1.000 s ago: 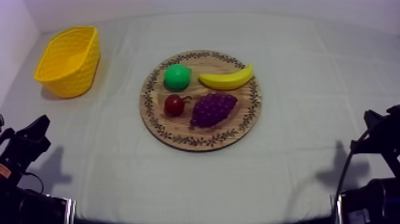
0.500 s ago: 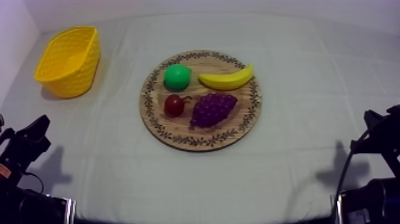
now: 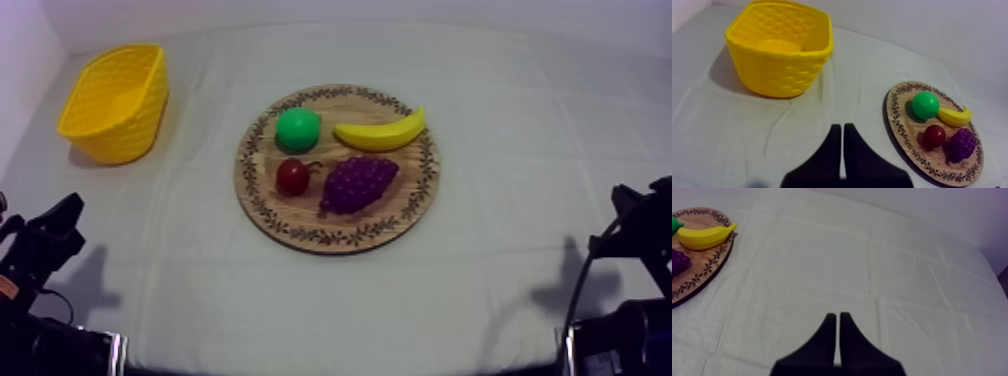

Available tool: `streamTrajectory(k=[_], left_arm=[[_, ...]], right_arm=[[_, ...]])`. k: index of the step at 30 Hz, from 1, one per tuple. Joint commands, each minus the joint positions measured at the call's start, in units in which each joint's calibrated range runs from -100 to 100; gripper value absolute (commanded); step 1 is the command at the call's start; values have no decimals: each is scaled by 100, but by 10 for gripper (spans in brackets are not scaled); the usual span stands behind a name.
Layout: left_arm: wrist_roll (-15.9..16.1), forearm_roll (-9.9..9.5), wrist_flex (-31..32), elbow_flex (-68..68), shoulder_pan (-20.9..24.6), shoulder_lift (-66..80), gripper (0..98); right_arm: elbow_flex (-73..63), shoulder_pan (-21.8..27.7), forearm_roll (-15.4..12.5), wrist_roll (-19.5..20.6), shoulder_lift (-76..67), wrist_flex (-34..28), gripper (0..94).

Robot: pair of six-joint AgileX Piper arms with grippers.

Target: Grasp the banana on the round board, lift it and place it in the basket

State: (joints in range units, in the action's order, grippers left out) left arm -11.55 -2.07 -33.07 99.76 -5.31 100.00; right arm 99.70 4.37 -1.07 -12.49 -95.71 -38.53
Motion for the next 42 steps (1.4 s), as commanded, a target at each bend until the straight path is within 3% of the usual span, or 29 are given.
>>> streamTrajectory(k=[1, 9, 16, 22, 30, 42], left_arm=[[0, 0, 1, 2, -1, 0, 1], [-140, -4, 18, 2, -6, 0, 11], [374, 12, -147, -45, -97, 0, 5], [632, 25, -124, -279, -258, -242, 1], [1129, 37, -358, -2259, -590, -2153, 0], [1735, 78, -1491, -5988, -1213, -5171, 0]], right_arm=[[-3, -1, 2, 1, -4, -1, 6], [-3, -1, 2, 1, -4, -1, 6], [-3, -1, 2, 1, -4, -1, 6], [-3, -1, 2, 1, -4, -1, 6], [-3, -1, 2, 1, -4, -1, 6], [-3, -1, 2, 1, -4, -1, 6]])
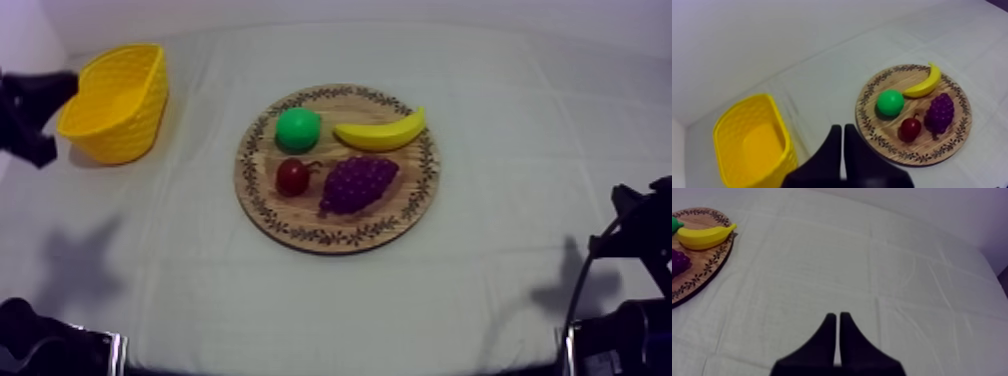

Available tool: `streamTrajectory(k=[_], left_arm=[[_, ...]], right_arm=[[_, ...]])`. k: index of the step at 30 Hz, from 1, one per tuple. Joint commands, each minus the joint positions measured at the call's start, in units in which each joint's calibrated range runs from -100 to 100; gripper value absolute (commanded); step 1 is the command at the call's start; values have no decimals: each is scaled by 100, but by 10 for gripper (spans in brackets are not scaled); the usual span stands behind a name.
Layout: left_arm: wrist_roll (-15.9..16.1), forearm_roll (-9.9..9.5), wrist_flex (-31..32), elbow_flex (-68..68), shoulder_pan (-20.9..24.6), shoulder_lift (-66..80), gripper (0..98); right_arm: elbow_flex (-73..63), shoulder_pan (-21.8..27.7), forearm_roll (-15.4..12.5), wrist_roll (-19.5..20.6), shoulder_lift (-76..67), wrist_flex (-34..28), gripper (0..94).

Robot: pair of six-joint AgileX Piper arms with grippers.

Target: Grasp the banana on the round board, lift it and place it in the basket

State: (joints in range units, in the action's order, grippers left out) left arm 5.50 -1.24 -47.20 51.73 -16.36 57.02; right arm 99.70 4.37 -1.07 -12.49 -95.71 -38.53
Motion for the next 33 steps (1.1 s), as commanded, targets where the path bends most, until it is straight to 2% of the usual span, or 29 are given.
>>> streamTrajectory(k=[1, 6, 16, 24, 33], left_arm=[[54, 4, -128, -1437, -163, -1131, 0], [95, 21, -378, -2695, -487, -2460, 0], [219, 43, -1275, -5130, -978, -5166, 0], [327, 119, -1377, -6031, -1234, -6606, 0], [393, 35, -1885, -6734, -1401, -7918, 3]], right_arm=[[-3, -1, 2, 1, -4, -1, 6], [-3, -1, 2, 1, -4, -1, 6], [-3, -1, 2, 1, -4, -1, 6], [-3, -1, 2, 1, -4, -1, 6], [-3, -1, 2, 1, -4, -1, 6]])
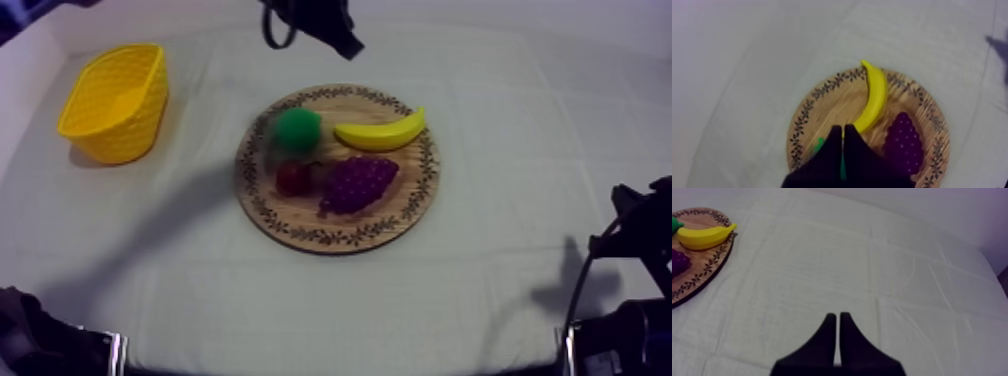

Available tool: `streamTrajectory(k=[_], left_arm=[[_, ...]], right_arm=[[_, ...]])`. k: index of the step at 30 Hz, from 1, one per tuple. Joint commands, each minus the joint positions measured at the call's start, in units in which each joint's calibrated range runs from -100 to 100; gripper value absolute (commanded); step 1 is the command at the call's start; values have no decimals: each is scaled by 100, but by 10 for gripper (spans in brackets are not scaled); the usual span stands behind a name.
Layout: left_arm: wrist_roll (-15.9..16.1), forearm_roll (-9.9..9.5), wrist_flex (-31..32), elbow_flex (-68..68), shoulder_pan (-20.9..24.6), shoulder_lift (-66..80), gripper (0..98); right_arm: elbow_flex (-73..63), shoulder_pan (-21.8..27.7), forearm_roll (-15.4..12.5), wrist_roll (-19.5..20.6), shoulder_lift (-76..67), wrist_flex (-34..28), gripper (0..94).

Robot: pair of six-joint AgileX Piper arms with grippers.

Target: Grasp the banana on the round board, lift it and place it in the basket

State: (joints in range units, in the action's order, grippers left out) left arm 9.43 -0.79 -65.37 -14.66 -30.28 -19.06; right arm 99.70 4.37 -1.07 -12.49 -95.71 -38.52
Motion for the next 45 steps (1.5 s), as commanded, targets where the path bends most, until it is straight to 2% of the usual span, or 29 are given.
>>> streamTrajectory(k=[1, 5, 7, 9, 11, 13, 15, 18, 22, 27, 33, 45], left_arm=[[1, -22, -137, -168, -24, -417, 4], [-15, -60, -394, -494, -79, -794, 6], [-12, -72, -502, -602, -100, -928, 64], [31, -69, -593, -654, -113, -1010, 212], [99, -65, -697, -662, -121, -1081, 461], [153, -78, -832, -679, -134, -1162, 645], [197, -91, -958, -720, -144, -1243, 766], [235, -116, -1091, -812, -150, -1374, 863], [289, -129, -1146, -945, -152, -1564, 910], [330, -136, -1127, -1090, -171, -1846, 914], [346, -116, -1020, -1283, -211, -2205, 875], [510, -95, -1196, -1976, -214, -2966, 791]], right_arm=[[-3, -1, 2, 1, -4, -3, 6], [-3, -1, 2, 1, -4, -3, 6], [-3, -1, 2, 1, -4, -3, 6], [-3, -1, 2, 1, -4, -3, 6], [-3, -1, 2, 1, -4, -3, 6], [-3, -1, 2, 1, -4, -3, 6], [-3, -1, 2, 1, -4, -3, 6], [-3, -1, 2, 1, -4, -3, 6], [-3, -1, 2, 1, -4, -3, 6], [-3, -1, 2, 1, -4, -3, 6], [-3, -1, 2, 1, -4, -3, 6], [-3, -1, 2, 1, -4, -3, 6]])
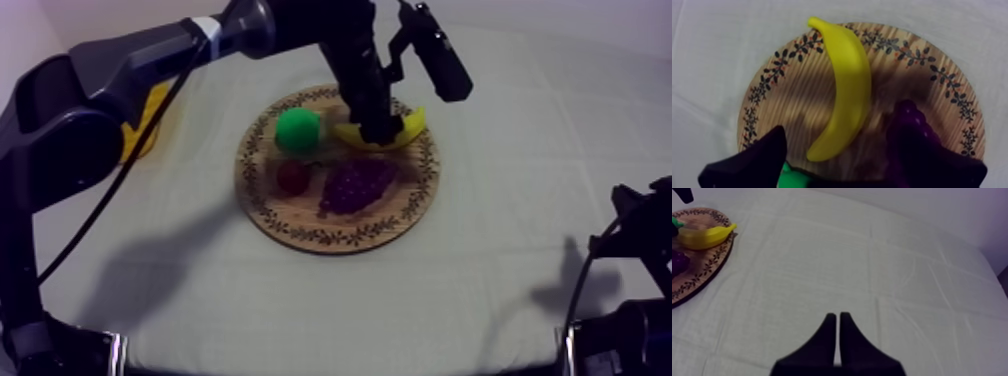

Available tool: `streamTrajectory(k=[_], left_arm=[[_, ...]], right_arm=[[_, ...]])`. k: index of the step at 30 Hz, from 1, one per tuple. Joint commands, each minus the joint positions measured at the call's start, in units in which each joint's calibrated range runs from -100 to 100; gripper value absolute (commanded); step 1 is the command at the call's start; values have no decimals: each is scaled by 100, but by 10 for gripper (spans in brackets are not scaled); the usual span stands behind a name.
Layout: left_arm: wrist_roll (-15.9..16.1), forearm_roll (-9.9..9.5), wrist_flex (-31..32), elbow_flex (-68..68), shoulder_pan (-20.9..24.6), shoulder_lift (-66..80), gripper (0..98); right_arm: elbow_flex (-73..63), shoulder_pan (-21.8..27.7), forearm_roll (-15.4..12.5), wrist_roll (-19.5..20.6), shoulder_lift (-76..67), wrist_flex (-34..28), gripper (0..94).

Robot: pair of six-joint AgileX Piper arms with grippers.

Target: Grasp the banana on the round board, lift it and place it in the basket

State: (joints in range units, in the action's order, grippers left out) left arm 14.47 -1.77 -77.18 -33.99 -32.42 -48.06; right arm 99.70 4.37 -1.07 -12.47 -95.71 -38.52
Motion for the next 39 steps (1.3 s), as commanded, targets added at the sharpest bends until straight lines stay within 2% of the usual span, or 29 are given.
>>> streamTrajectory(k=[1, 22, 35, 39], left_arm=[[17, 5, -25, -99, -4, -129, 783], [130, 82, -509, -1316, -40, -1206, 666], [-172, -112, -736, -1613, -73, -1367, 270], [-285, -195, -679, -1423, -87, -1150, 216]], right_arm=[[-3, -1, 2, -1, -4, -3, 6], [-3, -1, 2, -1, -4, -3, 6], [-3, -1, 2, -1, -4, -3, 6], [-3, -1, 2, -1, -4, -3, 6]])
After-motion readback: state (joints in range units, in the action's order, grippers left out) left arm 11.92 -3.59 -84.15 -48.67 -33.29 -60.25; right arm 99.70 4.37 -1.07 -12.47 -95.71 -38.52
